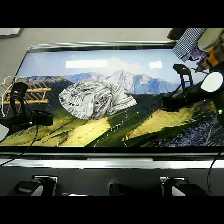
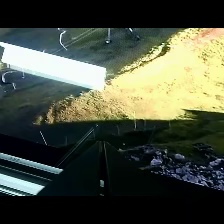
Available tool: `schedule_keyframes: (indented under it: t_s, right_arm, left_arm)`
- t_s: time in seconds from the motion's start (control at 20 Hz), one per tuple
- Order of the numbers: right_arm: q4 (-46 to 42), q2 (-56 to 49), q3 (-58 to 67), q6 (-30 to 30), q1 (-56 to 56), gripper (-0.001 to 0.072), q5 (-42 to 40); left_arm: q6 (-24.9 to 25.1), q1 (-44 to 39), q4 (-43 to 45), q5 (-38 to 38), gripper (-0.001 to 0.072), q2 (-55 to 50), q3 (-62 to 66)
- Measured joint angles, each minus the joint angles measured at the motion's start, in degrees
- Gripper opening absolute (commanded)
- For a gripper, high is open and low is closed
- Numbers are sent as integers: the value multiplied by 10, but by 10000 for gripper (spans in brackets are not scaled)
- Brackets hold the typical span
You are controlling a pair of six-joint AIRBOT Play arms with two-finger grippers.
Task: Fold the clothes and pants, and hang the long-sleeved shirts on hangers.
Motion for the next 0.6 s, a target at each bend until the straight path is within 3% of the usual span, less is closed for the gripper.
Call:
schedule_keyframes:
  t_s: [0.35, 0.4, 0.45, 0.5, 0.55, 0.6]
  right_arm:
    - [0, 0, 0, 1, 0, 43, 0]
    - [0, 0, 0, 2, 0, 43, 0]
    - [0, 0, 0, 2, 0, 43, 0]
    - [0, 0, 0, 2, 0, 43, 0]
    - [0, 0, 0, 2, 0, 43, 0]
    - [0, 0, 0, 2, 0, 43, 0]
  left_arm:
    - [0, 0, 0, 0, 45, 0, 0]
    - [0, 0, 0, 0, 76, 0, 0]
    - [0, 0, 0, 0, 285, 0, 0]
    - [0, 0, 0, 1, 619, 0, -1]
    - [-2, 0, 0, 2, 720, -1, -1]
    - [-9, 0, 0, 3, 720, -1, -2]
